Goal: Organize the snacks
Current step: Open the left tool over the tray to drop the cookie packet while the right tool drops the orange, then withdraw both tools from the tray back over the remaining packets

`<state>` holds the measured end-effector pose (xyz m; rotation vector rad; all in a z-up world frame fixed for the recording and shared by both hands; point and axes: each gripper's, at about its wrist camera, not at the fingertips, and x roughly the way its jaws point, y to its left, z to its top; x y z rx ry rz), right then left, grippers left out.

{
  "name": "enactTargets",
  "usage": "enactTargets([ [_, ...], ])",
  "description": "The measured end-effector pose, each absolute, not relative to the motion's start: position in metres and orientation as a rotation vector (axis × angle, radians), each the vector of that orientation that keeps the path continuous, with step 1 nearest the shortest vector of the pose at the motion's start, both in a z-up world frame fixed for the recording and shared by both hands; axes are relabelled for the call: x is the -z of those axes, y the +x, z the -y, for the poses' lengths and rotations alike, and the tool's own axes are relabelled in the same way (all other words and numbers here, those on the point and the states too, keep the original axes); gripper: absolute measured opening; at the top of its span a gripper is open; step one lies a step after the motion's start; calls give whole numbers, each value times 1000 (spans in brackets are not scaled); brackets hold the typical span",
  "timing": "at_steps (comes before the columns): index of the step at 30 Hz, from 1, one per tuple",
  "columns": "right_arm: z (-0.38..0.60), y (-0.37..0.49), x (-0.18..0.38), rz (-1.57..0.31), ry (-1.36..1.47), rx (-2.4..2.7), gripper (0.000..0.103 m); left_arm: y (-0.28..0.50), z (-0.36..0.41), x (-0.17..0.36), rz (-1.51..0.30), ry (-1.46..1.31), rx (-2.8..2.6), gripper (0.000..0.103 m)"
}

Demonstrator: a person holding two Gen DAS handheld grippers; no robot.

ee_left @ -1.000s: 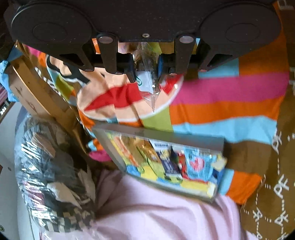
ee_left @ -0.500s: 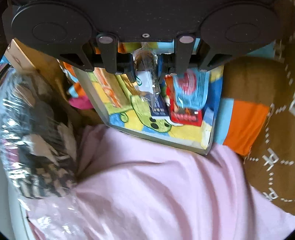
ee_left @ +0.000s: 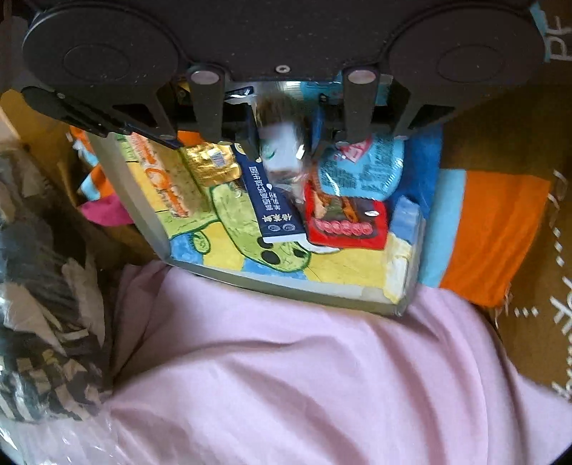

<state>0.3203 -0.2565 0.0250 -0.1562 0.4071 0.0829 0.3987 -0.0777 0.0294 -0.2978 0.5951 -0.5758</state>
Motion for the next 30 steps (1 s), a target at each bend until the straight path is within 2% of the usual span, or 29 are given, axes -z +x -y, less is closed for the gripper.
enactTargets([
  [1, 257, 320, -24, -410, -152, -80, 40, 397, 78, -30, -590, -282, 574, 36],
  [3, 257, 318, -22, -410, -150, -76, 45, 394, 79, -33, -575, -255, 561, 51],
  [4, 257, 317, -20, -409, -154, -72, 46, 391, 80, -35, -565, -246, 555, 56],
  [6, 256, 313, -21, -404, -153, -67, 55, 386, 79, -39, -533, -232, 537, 70],
  [11, 259, 300, -26, -376, -139, -63, 69, 376, 73, -48, -504, -243, 511, 78],
  [15, 261, 282, -34, -331, -125, -58, 86, 362, 65, -56, -463, -250, 480, 92],
  [18, 261, 267, -43, -297, -106, -62, 93, 348, 57, -62, -432, -250, 456, 101],
  [22, 259, 245, -54, -255, -77, -43, 102, 327, 44, -66, -417, -249, 437, 102],
  [30, 249, 190, -65, -176, -56, -39, 103, 276, 13, -72, -385, -289, 356, 102],
])
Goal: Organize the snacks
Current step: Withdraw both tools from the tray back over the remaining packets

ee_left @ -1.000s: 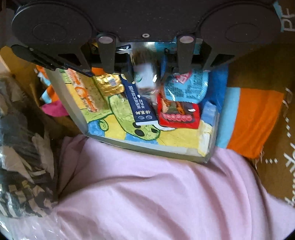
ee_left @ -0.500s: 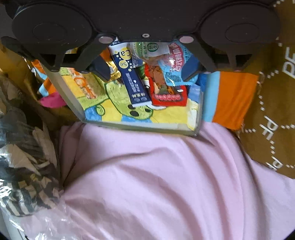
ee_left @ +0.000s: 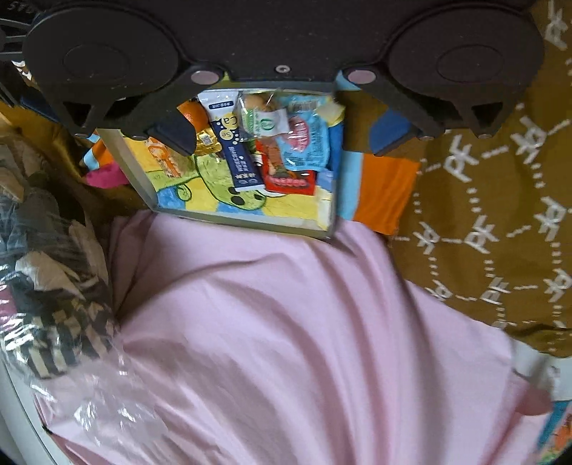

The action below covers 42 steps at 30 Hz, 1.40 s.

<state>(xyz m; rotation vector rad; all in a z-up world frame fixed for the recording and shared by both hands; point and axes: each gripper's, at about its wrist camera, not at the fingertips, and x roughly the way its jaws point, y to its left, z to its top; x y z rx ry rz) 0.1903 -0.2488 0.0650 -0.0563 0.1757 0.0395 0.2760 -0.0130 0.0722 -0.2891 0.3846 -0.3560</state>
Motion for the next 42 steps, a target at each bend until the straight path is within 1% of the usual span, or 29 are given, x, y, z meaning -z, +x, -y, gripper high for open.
enactTargets([
  [9, 248, 130, -66, -172, 15, -35, 103, 213, -10, -73, -383, -276, 297, 102],
  [21, 236, 71, -53, -201, -6, -51, 103, 144, -15, -59, -400, -208, 263, 102],
  [34, 236, 42, -31, -287, -12, -49, 103, 100, -12, -36, -460, -143, 226, 102],
  [42, 238, 37, -16, -357, -19, -60, 103, 92, -9, -18, -546, -91, 225, 102],
])
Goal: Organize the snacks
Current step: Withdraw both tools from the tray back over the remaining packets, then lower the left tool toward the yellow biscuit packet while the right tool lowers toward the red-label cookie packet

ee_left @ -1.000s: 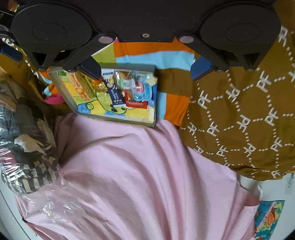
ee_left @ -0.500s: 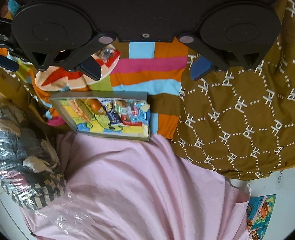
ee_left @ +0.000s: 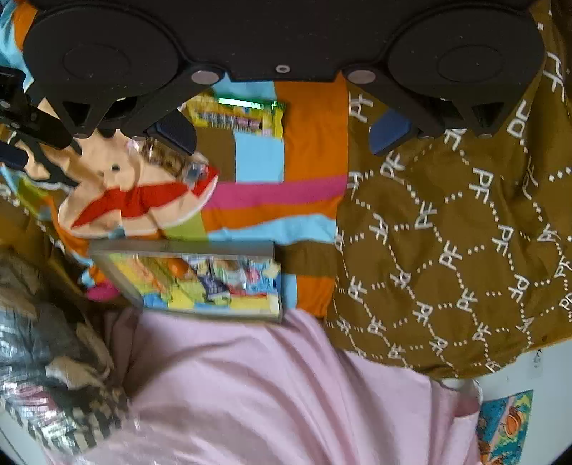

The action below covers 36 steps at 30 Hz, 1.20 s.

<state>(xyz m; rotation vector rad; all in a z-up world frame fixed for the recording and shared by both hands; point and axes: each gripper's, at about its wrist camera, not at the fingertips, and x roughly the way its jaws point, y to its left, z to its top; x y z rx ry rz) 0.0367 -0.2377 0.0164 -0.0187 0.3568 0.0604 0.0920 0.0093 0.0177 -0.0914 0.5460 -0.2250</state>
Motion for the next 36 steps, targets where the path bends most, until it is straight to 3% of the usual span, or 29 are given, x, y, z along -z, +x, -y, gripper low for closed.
enactTargets([
  [12, 239, 44, 10, -516, -49, -20, 103, 96, 7, 11, -696, 16, 262, 102],
  [36, 241, 64, 20, -597, -69, 10, 103, 126, 20, 19, -750, 14, 339, 102],
])
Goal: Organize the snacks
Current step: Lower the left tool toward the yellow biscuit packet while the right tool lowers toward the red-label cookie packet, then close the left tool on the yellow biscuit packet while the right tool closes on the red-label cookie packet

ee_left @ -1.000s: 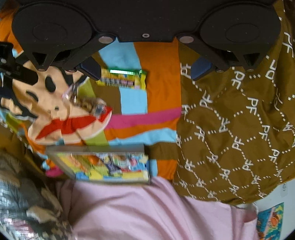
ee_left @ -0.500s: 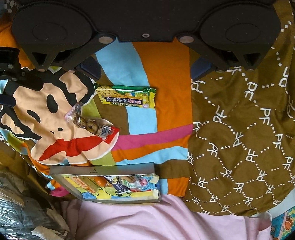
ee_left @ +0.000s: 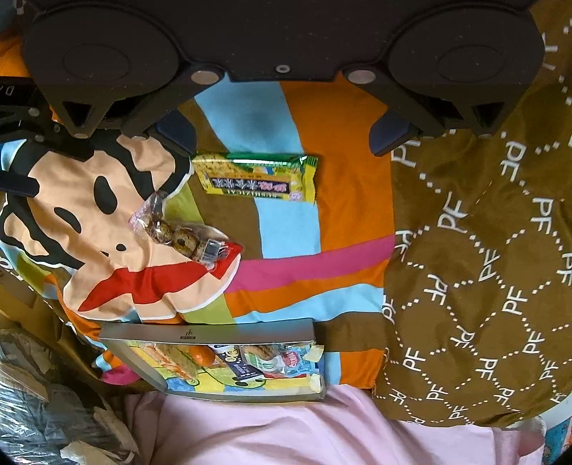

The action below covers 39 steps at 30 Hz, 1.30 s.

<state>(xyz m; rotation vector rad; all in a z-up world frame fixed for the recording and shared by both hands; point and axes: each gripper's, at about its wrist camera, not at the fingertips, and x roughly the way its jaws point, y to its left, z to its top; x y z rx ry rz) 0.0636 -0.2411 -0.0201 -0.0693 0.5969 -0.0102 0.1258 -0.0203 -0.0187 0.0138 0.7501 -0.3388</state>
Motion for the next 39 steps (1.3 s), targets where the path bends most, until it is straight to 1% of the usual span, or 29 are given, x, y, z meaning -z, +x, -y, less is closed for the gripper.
enactTargets([
  [18, 252, 121, 7, -591, -154, -47, 103, 188, 19, 26, -709, -10, 375, 102],
  [25, 244, 148, 12, -615, -241, -69, 103, 209, 21, 31, -671, 45, 412, 102],
  [35, 245, 204, 20, -689, -286, -219, 103, 213, 18, 31, -572, 153, 692, 102],
  [39, 237, 216, 24, -700, -347, -260, 103, 209, 23, 33, -577, 201, 798, 102],
])
